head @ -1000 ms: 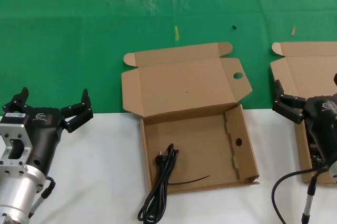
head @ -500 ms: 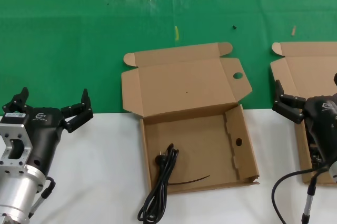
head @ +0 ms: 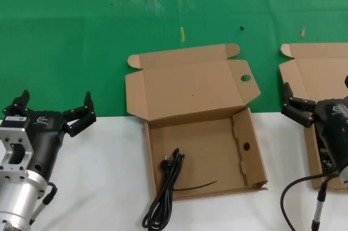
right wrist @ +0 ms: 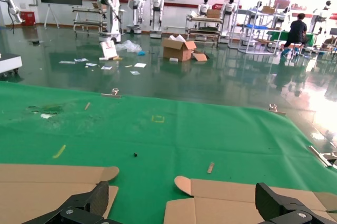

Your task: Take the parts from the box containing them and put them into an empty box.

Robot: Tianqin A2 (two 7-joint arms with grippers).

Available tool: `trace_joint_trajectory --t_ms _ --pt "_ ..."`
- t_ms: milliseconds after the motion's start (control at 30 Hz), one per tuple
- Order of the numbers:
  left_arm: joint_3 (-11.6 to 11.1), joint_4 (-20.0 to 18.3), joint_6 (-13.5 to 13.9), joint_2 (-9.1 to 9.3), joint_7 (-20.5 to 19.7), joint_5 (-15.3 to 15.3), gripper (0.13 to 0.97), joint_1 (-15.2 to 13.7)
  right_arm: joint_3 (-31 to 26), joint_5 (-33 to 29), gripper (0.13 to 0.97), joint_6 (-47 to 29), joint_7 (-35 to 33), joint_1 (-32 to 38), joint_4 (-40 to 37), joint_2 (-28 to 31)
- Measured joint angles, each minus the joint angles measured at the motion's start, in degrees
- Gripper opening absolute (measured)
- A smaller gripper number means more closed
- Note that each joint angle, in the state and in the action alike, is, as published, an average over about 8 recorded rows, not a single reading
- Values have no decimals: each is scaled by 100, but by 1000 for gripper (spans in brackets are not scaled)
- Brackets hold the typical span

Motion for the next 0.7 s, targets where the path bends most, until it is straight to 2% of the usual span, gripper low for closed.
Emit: trace_joint_trajectory --t_ms 700 --pt "0 0 0 0 0 0 966 0 0 0 966 0 0 0 0 0"
